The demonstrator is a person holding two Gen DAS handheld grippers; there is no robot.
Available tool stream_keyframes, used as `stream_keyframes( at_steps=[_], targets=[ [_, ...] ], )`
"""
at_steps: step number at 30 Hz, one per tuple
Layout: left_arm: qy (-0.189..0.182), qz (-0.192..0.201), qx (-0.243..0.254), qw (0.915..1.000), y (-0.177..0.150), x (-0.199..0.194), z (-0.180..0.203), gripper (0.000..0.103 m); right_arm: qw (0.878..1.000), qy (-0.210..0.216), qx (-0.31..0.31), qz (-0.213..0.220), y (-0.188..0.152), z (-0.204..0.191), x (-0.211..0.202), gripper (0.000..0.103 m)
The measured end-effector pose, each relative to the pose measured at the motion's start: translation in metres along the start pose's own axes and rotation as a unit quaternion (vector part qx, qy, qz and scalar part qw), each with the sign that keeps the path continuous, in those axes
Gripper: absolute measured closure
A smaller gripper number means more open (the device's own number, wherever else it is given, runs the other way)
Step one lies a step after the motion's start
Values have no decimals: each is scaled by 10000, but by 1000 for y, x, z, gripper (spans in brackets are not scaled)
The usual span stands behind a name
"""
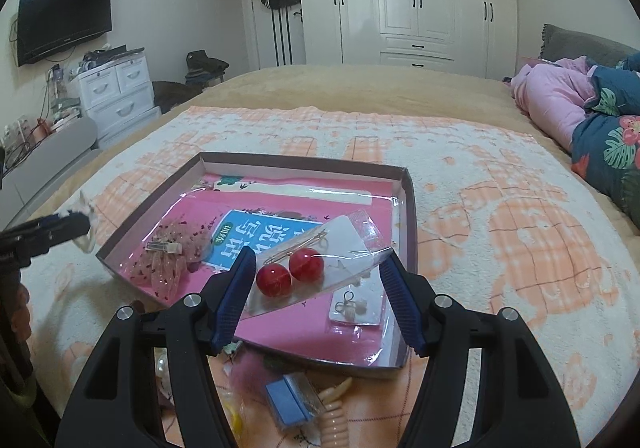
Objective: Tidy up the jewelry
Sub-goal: 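Lower the cloud claw into the box with the left tool while the right tool places the red earrings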
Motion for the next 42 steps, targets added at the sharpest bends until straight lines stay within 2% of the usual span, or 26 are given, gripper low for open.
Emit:
stream_keyframes(
  at_steps=[11,19,23,28,33,42],
  targets=[
    [-108,-156,67,9998,24,44,18,32,9993,-296,87,-195,-6,11,21,41],
    [-188,-464,147,9986,29,83,33,36,9983,-305,140,-485,-16,15,36,41],
    [-92,-647,234,9976,26,101,36,37,9975,-360,191,-584,-18,17,41,41],
    [-37,-736,193,9971,23,110,33,37,9975,-325,94,-623,-20,13,43,33],
    [28,-750,177,9970,22,111,29,37,9984,-408,2,-392,-18,8,32,20],
    [19,-616,14,9981,23,100,24,37,9986,-427,249,-182,-19,16,9,10]
  ],
)
Point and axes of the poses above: each gripper's, at about its wrist camera, not at the fingertips, and x roughly the way its jaws point, z to its right, y to its top, the point moved 2 cm from there along x, roughly the way its jaws point, and after that the axes turned 4 degrees about -x, right-handed, at the moved point
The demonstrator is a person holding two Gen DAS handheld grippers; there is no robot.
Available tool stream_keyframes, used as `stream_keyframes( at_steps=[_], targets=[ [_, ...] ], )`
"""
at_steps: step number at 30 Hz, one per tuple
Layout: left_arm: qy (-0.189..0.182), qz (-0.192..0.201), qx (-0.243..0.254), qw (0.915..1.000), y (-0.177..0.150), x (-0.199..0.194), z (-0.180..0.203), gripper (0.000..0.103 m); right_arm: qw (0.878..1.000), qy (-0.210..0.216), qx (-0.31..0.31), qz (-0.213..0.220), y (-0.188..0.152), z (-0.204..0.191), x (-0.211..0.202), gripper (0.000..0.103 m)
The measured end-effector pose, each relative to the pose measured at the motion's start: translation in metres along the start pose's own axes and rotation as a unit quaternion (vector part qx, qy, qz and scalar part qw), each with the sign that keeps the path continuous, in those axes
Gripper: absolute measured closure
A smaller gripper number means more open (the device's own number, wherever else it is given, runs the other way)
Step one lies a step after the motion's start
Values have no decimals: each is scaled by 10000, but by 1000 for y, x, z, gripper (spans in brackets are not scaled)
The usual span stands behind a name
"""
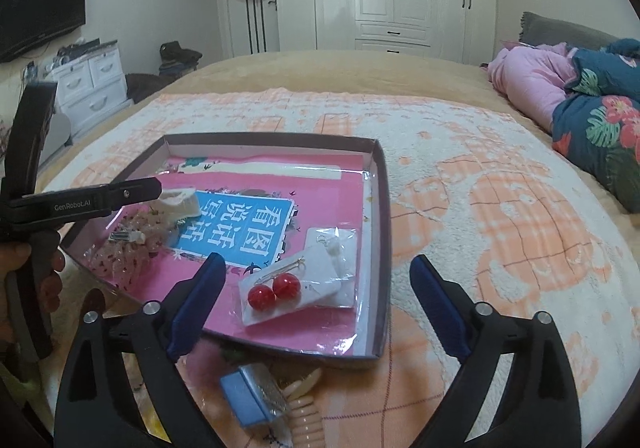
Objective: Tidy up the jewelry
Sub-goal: 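Lower the cloud claw into the box with the left tool while the right tool places the red earrings, then open both tools and withdraw them from the box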
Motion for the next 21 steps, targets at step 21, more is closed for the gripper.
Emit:
stream_keyframes(
  at_steps=[21],
  targets=[
    [-91,658,-157,9977,-14,-76,12,11,9986,-116,307,409,-8,20,-41,8]
  ],
)
Point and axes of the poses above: each gripper's, at about its wrist camera, not at the fingertips, and x roughly the way its jaws point, z to its right, y to its top, the point moved 2 cm from there along x, roughly the way its jaws point, and after that the axes turned 4 degrees about -x, right-handed, at the moved point
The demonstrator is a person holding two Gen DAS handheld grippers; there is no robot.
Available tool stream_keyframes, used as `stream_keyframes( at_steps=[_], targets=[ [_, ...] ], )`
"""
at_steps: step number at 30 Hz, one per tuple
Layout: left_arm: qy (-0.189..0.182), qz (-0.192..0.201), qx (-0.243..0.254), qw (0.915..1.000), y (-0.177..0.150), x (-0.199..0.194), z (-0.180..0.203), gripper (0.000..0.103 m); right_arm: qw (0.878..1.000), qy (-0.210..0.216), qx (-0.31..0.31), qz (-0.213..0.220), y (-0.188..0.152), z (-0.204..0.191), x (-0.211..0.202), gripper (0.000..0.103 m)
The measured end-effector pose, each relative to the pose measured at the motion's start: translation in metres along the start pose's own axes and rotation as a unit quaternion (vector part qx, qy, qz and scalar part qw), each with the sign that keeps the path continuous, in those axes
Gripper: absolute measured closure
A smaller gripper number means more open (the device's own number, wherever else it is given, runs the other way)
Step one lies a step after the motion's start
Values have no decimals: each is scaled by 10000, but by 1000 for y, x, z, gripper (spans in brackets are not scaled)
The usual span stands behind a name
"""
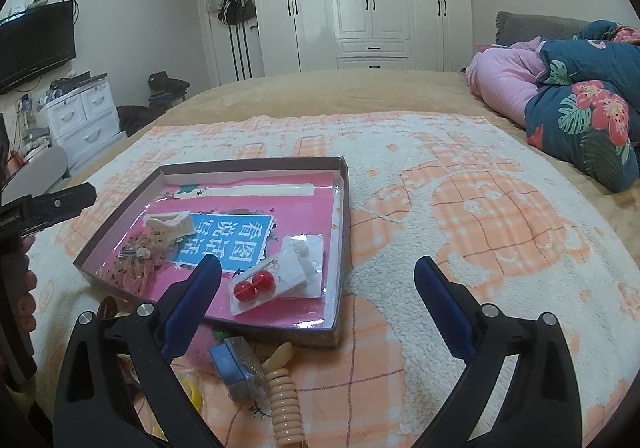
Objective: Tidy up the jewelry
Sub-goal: 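Open both tools and withdraw them from the box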
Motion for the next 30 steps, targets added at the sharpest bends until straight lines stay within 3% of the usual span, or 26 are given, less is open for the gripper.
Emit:
stream_keyframes(
  at_steps=[15,30],
  targets=[
    [-33,24,185,9998,-19,-29,10,11,9986,145,-388,338,0,-13,-31,8],
    [-14,-80,215,9997,-37,-44,9,11,9963,247,-789,218,-20,-27,-48,8]
  ],
)
Point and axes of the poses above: each gripper's, at about its wrist camera, not at the fingertips, and x roughly the way its jaws point, z to its right, y to its top, the point moved 2 cm from there along x, roughly the way its jaws point, and after that the axes turned 4 degrees about -x, right-handed, at the moved point
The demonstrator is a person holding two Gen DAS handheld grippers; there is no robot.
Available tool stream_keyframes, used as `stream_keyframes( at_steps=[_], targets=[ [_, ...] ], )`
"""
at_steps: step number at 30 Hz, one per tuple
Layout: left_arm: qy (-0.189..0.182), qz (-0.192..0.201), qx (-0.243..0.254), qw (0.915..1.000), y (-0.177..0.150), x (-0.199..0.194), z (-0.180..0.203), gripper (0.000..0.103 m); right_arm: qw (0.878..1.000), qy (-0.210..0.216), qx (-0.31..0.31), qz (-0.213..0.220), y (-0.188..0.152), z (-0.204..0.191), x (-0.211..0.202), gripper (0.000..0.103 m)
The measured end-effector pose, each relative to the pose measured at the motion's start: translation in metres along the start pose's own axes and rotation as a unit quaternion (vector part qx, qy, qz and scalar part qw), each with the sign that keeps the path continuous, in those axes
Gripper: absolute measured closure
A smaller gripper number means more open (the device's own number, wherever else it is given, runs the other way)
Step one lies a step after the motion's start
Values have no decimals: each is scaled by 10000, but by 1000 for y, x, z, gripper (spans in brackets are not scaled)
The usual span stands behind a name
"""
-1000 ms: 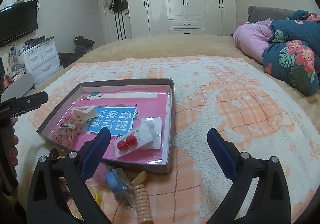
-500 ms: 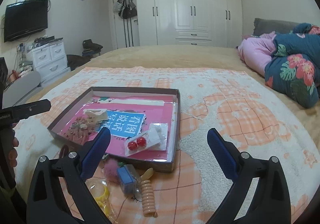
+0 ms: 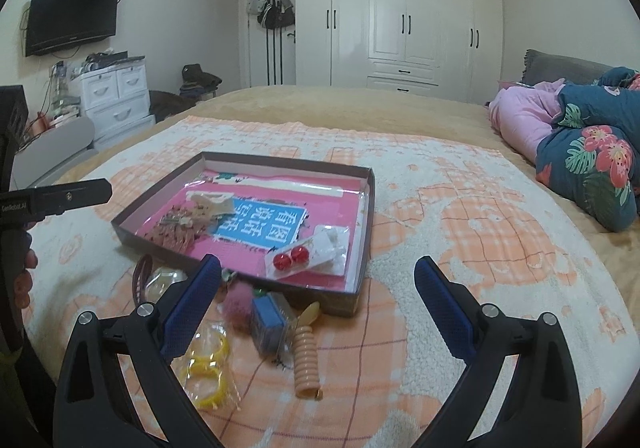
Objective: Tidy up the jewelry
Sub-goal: 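Open both tools and withdraw them from the box, then grasp the pearl earrings with the left tool while the right tool grasps the blue box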
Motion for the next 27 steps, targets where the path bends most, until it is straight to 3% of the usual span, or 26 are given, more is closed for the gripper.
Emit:
stream_keyframes(
  at_steps=[9,22,25,27],
  targets=[
    [-14,-115,176,9998,-12,-5,6,11,9992,199,-318,-115,-14,-13,-6,9],
    [-168,-507,776,9956,-34,2,31,12,9968,524,-377,-478,-30,-20,5,38],
    [-336,-620,874,9937,-36,7,41,22,9968,548,-284,-504,-31,-15,7,40],
    [-480,-743,818,9927,-35,13,44,35,9967,561,-255,-533,-32,-13,9,41]
  ],
)
Point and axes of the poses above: each gripper's, at about its wrist camera, not at the fingertips, and x roughly the way its jaws point, z to its right, y to its top, the point moved 2 cm from there along x, roughly the way its jaws point, and after that the axes turned 4 degrees about -x, right-handed, at the moved point
